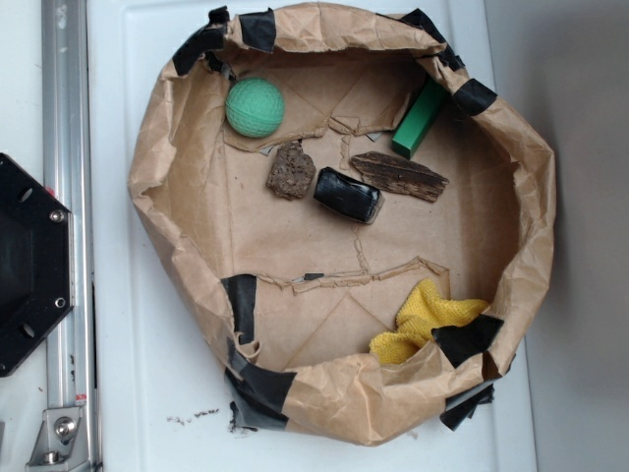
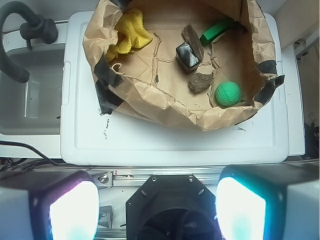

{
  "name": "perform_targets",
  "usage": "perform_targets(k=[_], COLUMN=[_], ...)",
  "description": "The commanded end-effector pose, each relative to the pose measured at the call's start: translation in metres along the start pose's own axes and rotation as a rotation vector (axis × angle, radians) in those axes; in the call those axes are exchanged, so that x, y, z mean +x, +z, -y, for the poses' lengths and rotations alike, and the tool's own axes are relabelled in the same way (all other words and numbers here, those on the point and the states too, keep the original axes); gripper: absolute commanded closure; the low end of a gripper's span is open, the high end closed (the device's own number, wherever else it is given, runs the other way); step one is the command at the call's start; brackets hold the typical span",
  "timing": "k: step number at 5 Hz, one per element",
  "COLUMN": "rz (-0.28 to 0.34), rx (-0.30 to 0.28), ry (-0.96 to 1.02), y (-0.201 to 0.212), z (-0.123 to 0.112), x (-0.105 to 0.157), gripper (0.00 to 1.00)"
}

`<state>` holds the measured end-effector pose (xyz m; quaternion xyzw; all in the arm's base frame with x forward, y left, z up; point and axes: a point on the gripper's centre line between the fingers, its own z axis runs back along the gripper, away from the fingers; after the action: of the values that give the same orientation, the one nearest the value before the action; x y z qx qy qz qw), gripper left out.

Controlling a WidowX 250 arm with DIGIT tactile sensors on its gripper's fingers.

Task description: Grab the black box.

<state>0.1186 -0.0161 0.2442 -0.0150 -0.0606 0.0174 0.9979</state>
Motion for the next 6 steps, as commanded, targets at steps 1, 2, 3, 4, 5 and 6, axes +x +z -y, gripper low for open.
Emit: perform_targets(k=[1, 2, 3, 4, 5, 6], rz=[0.000, -0.047, -0.091, -0.091, -0.091, -0.091], rx=[0.000, 0.098, 0.048, 0.048, 0.048, 0.048], ry=[0.000, -0.039, -0.063, -0.063, -0.063, -0.063], y=[0.000, -0.054, -0.087, -0.087, -0.087, -0.087], z=[0.000, -0.013, -0.035, -0.035, -0.035, -0.035], x=[0.000, 0.032, 0.037, 0.037, 0.037, 0.037], gripper=[0.00, 0.00, 0.00, 0.00, 0.00, 0.00])
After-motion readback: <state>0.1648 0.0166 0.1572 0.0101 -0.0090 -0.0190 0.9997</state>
